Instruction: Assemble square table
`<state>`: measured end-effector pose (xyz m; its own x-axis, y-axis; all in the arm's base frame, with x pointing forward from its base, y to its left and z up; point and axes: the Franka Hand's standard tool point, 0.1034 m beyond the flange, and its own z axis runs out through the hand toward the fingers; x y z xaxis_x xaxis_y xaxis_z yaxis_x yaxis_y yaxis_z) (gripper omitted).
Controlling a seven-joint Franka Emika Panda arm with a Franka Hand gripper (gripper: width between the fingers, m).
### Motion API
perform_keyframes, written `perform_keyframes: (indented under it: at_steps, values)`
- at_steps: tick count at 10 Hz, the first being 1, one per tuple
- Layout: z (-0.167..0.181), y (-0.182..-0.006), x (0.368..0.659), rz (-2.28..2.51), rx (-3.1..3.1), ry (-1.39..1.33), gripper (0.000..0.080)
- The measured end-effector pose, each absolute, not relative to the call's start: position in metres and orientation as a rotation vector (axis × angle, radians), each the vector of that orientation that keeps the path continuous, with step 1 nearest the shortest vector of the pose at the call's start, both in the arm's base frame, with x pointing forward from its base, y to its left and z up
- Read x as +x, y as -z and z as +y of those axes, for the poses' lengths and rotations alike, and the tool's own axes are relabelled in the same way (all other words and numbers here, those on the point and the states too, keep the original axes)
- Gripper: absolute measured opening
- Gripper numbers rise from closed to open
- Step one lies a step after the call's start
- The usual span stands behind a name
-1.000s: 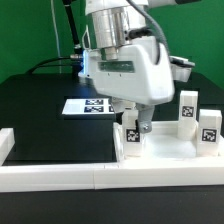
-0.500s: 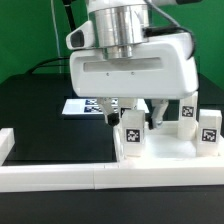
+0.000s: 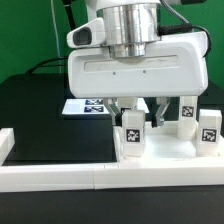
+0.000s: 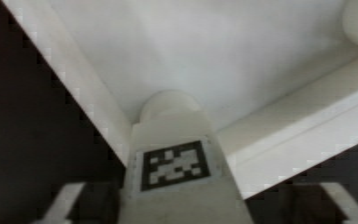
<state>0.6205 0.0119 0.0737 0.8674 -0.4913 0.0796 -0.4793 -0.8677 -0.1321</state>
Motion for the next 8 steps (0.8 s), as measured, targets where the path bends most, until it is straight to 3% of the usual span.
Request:
perform_keyframes:
  at_steps: [1,8]
  values:
    - [0.011,-0.073,0.62,0.922,-2.881,0.157,0.0296]
    - [0.022,-0.073,0.622,2.202,-1.927,-0.001,0.0293]
